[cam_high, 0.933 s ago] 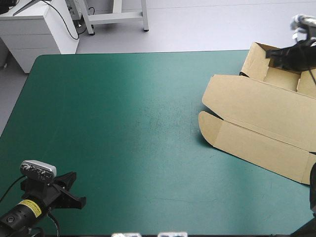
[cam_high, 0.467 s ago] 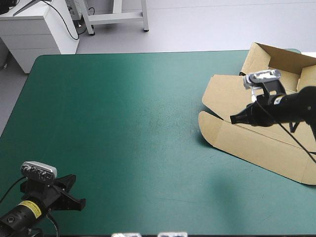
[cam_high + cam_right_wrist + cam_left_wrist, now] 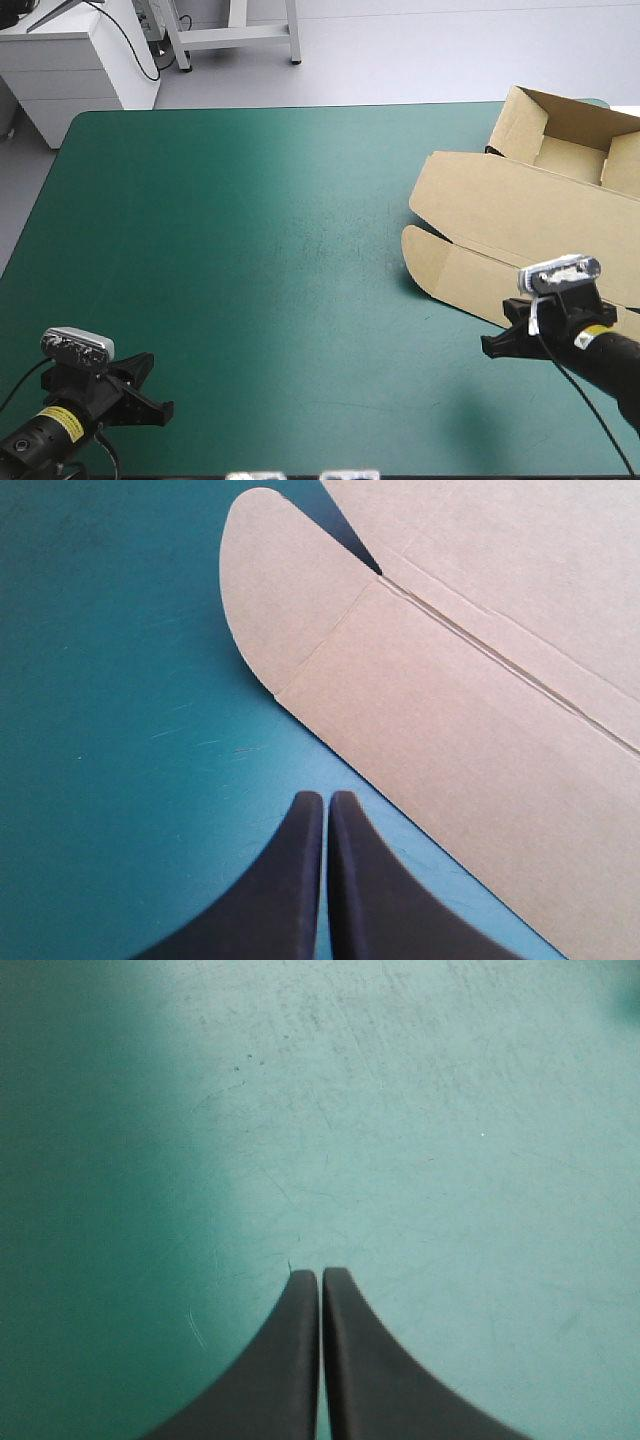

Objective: Fold the box

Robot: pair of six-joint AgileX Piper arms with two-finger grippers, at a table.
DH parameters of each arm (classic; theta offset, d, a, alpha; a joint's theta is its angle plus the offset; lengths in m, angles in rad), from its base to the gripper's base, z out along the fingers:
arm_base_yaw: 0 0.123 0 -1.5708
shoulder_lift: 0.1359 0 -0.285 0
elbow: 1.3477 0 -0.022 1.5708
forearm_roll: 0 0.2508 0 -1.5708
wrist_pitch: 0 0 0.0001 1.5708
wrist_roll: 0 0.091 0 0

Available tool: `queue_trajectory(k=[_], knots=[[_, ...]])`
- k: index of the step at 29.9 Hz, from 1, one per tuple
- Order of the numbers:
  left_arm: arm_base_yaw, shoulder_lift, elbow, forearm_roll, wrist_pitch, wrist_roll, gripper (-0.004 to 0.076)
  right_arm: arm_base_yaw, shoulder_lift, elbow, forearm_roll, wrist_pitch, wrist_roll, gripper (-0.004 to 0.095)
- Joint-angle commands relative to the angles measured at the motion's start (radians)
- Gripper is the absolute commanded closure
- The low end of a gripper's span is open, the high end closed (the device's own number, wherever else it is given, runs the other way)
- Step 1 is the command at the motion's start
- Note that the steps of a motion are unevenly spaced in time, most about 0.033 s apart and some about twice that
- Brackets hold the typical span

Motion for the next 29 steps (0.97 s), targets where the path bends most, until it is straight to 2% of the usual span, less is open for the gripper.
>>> queue_trajectory(k=[1, 6, 10, 13, 17, 29], knots=[[-0.004, -0.012, -0.027, -0.002, -0.074, -0.011, 0.0732, 0.002, -0.104, 0.086, 0.016, -0.159, -0.009, 0.0909], [-0.004, -0.062, -0.027, 0.000, -0.085, 0.026, 0.0732, 0.002, -0.246, 0.218, 0.016, -0.277, -0.023, 0.0909], [-0.004, -0.100, -0.027, 0.000, -0.083, 0.053, 0.0732, 0.002, -0.348, 0.276, 0.016, -0.304, -0.023, 0.0909], [-0.004, -0.129, -0.023, -0.002, -0.083, 0.053, 0.0732, 0.002, -0.416, 0.283, -0.002, -0.271, -0.010, 0.0909], [-0.004, -0.169, 0.008, -0.002, -0.093, 0.053, 0.0732, 0.002, -0.459, 0.286, -0.071, -0.154, 0.075, 0.0909], [-0.004, -0.220, 0.053, -0.008, -0.124, 0.053, 0.0732, 0.002, -0.499, 0.286, -0.078, -0.106, 0.116, 0.0909]])
